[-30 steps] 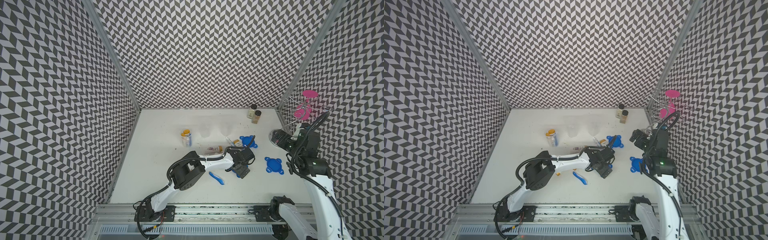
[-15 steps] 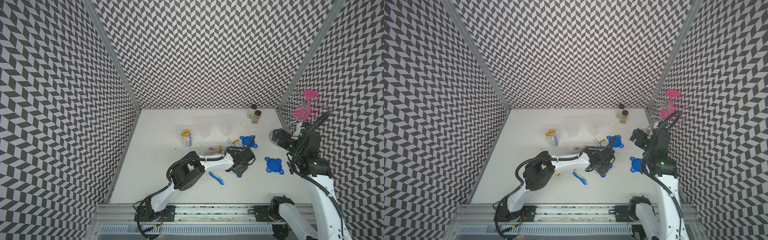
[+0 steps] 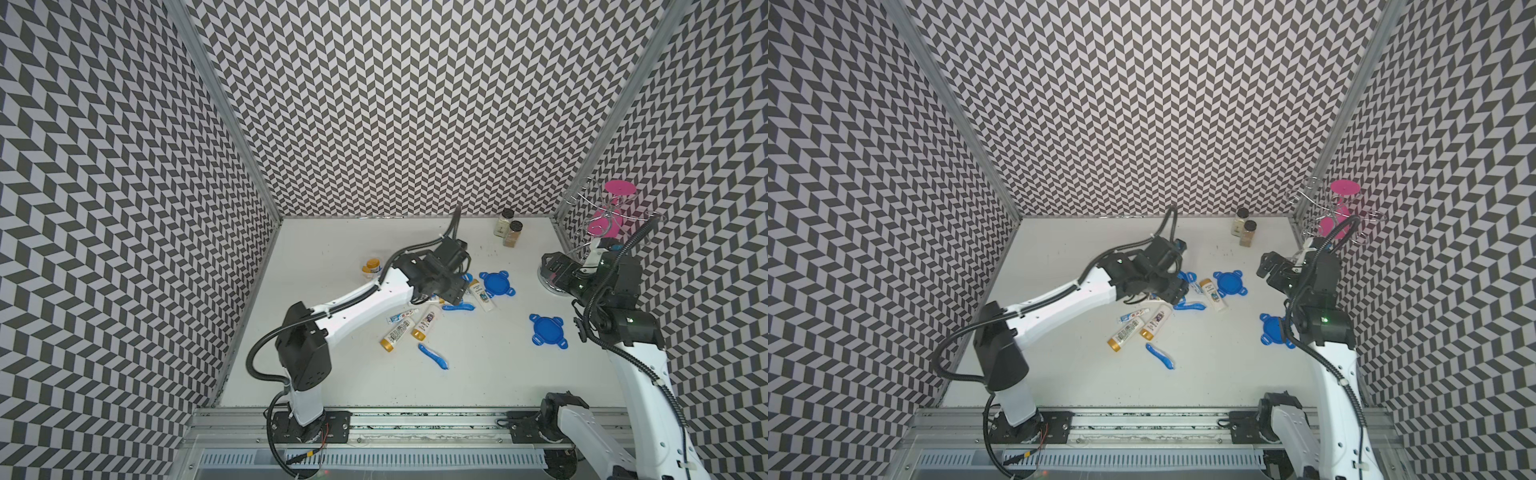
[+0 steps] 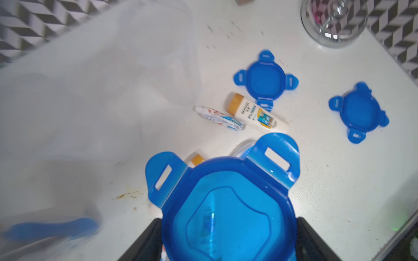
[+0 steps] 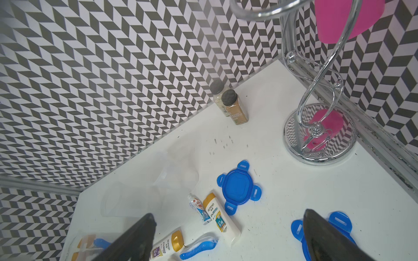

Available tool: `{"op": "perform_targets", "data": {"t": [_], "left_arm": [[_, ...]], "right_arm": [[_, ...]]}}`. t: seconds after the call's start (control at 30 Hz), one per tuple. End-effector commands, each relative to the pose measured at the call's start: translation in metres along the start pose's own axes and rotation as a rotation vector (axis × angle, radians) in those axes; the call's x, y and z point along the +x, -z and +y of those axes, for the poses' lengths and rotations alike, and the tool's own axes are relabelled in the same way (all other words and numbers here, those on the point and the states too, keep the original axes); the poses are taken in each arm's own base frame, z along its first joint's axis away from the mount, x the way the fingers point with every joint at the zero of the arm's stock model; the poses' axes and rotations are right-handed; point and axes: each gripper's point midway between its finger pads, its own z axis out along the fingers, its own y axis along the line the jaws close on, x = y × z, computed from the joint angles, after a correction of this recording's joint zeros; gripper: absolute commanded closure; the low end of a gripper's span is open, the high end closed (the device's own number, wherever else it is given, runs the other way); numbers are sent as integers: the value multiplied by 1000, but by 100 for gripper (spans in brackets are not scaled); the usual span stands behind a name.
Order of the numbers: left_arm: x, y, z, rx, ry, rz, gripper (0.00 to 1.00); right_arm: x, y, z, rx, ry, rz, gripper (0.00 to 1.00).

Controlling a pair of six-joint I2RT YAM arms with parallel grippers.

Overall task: Pack away toiletry kits
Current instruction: Pick up the lid from the center of the board, then close the lid on the container.

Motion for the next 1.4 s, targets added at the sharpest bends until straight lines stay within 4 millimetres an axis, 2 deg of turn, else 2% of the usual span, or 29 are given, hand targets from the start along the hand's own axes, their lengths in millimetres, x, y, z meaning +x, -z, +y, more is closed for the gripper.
{"op": "perform_targets", "data": {"t": [0.0, 0.1, 0.2, 0.3, 0.4, 0.47, 0.57, 0.77, 0.87, 1.17, 1.37], "left_arm": [[-2, 20, 69, -136, 68, 21, 52], [-8, 30, 127, -210, 150, -2, 54], [-6, 29, 176, -277, 234, -10, 55], [-2, 21, 206, -320, 296, -14, 55], [0, 8, 222, -365, 320, -2, 56], [5, -1, 229, -379, 349, 19, 56], [10, -9, 228, -369, 378, 33, 56], [23, -10, 226, -369, 434, 40, 55], [30, -10, 225, -368, 465, 54, 55], [38, 3, 221, -417, 533, 69, 55], [48, 6, 219, -484, 606, 127, 59]], "right_arm": [[-8, 0, 33, -111, 23, -22, 1], [7, -7, 64, -170, 71, 15, 1], [26, -15, 102, -227, 135, 72, 1], [39, -22, 131, -275, 170, 109, 1], [45, -25, 153, -308, 209, 121, 1], [48, -26, 164, -319, 242, 127, 1], [52, -28, 179, -341, 289, 126, 1], [65, -36, 208, -380, 387, 139, 1], [68, -39, 216, -398, 410, 137, 1], [71, -43, 220, -418, 452, 126, 0], [67, -36, 217, -426, 472, 96, 0]]}}
